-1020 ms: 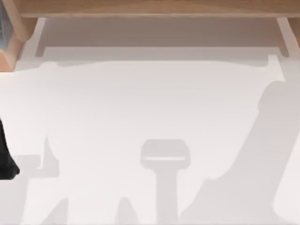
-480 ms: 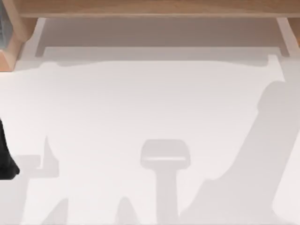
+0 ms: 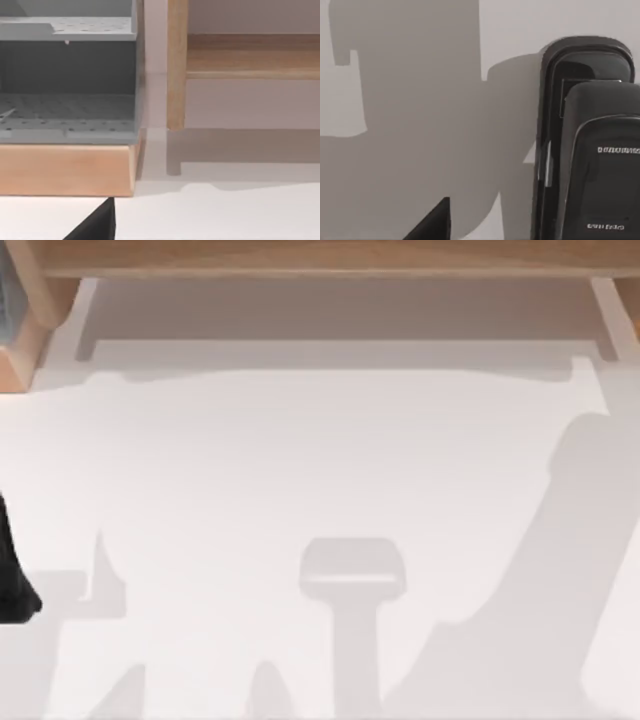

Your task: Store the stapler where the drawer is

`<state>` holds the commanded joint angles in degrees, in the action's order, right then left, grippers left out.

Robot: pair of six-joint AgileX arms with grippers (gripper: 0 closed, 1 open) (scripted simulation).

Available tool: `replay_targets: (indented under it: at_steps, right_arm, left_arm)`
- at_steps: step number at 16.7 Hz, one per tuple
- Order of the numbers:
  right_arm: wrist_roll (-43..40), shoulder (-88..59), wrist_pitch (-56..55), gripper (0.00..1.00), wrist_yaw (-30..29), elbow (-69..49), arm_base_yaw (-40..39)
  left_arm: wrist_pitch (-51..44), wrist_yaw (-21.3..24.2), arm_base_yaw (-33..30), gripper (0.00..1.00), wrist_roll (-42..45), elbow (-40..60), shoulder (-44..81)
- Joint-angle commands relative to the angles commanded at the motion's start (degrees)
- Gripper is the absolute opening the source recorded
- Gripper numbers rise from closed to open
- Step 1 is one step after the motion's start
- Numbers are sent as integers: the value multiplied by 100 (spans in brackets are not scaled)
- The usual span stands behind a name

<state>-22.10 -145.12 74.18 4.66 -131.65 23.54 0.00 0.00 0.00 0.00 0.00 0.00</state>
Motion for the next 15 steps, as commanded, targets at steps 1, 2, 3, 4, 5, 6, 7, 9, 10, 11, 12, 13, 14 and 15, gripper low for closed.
replay_targets:
  at_steps: [1,2,3,4,5,6,7,9,10,11,12,13,14,15]
  right_arm:
    - [0,0,0,100,0,0,0]
    - [0,0,0,100,0,0,0]
    - [0,0,0,100,0,0,0]
    - [0,0,0,100,0,0,0]
    - [0,-1,0,100,1,-1,5]
    - [0,-1,0,100,1,-1,5]
    - [-49,53,-23,100,11,3,-16]
    - [-285,326,-209,100,49,43,-69]
    - [-462,528,-387,100,67,92,-78]
    - [-666,755,-628,100,79,165,-60]
    - [-894,986,-939,100,87,273,-4]
    - [-1134,1207,-1307,100,92,419,87]
    - [-1383,1407,-1734,100,95,608,212]
    - [-1641,1582,-2218,100,100,840,371]
  left_arm:
    - [0,0,0,100,0,0,0]
    - [0,0,0,100,0,0,0]
    - [0,0,0,100,0,0,0]
    - [0,0,0,100,0,0,0]
    - [0,0,0,100,0,0,0]
    - [0,0,0,100,0,0,0]
    - [0,0,0,100,0,0,0]
    - [0,0,0,100,0,0,0]
    - [0,0,0,100,0,0,0]
    - [0,0,0,100,0,0,0]
    - [0,0,0,100,0,0,0]
    - [0,0,0,100,0,0,0]
    - [0,0,0,100,0,0,0]
    - [0,0,0,100,0,0,0]
